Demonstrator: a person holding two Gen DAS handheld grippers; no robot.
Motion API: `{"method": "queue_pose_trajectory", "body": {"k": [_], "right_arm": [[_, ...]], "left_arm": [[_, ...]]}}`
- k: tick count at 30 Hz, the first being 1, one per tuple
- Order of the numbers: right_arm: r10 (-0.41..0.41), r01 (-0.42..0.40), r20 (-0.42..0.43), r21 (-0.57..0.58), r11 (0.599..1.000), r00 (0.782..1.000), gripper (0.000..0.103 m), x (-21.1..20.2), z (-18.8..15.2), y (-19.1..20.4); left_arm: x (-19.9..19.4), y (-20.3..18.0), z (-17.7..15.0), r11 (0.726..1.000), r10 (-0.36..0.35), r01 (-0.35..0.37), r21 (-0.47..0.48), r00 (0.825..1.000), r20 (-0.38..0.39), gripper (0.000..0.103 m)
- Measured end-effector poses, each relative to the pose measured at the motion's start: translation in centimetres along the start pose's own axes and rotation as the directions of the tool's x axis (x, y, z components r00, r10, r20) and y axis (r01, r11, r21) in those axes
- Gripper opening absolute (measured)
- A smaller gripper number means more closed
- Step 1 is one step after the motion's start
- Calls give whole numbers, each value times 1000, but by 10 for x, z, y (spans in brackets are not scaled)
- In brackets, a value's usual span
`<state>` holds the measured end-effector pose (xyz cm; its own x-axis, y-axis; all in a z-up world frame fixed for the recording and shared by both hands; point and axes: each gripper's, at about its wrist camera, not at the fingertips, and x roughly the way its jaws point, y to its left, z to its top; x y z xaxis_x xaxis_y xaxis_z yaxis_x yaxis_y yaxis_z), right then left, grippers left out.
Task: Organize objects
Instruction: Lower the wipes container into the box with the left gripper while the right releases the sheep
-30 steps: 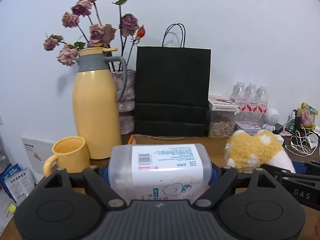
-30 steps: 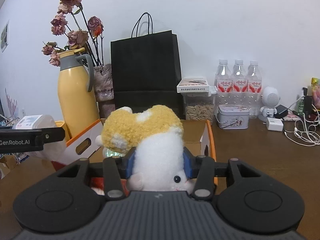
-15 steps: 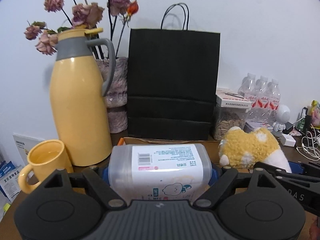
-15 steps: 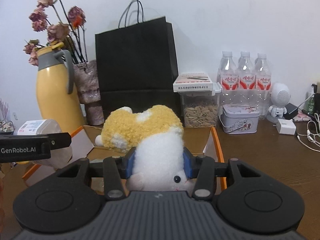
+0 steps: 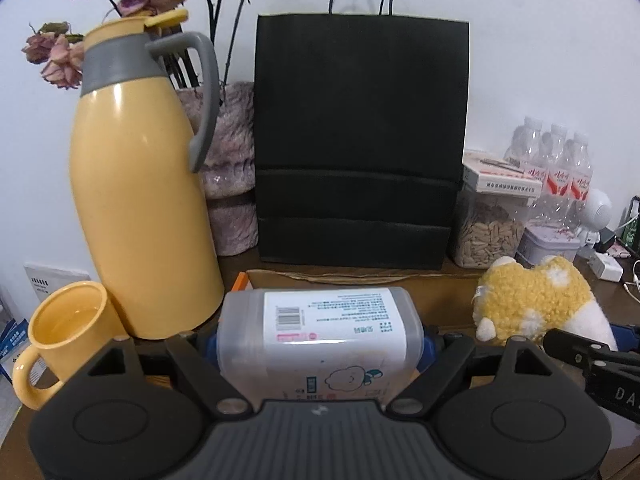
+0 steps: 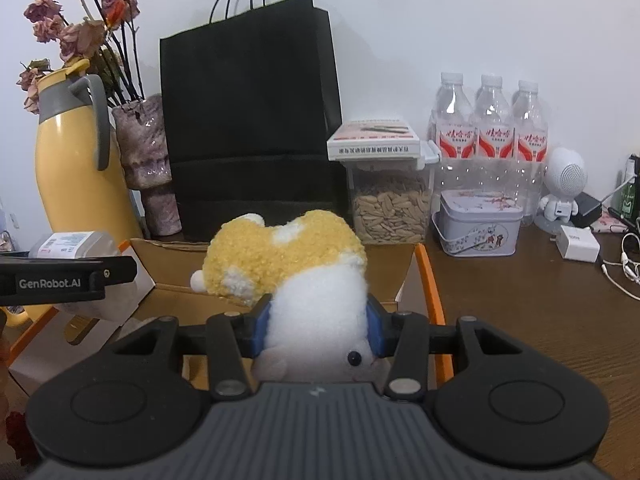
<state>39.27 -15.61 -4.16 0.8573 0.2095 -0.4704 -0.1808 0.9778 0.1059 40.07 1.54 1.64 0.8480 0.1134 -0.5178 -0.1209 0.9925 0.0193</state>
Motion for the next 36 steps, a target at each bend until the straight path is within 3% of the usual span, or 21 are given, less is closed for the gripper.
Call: {"method": "queue_pose_trajectory", "body": {"k": [12,13,15,16,17,20,36], "right_arm": [[-2,2,-37,5,1000,999,48,9,-3,-3],[-4,4,-40,4,1000,999,51,9,-3,-3],[-12,12,-44,2,1000,999,63,9,-3,-3],[-19,19,-44,-1,1000,999,82,8,-3,-3],[-23,23,-40,-8,1000,999,94,7,-3,-2],[-23,23,-17,-34,999,1000,103,2,-2,3],[-11,12,12,-59,998,1000,103,-9,1,9]], "left_arm": [[8,-2,-3,1000,10,-9,17,1000,-28,85],[8,-2,-3,1000,5,-5,16,1000,-28,84],[8,-3,-3,1000,7,-7,11,1000,-26,96],[8,-3,-3,1000,11,-10,10,1000,-23,103],[6,-3,-3,1000,9,-9,10,1000,-15,103],[3,-4,-2,1000,-3,3,8,1000,-3,103],[-3,-2,-2,1000,-5,5,3,1000,5,103]]}}
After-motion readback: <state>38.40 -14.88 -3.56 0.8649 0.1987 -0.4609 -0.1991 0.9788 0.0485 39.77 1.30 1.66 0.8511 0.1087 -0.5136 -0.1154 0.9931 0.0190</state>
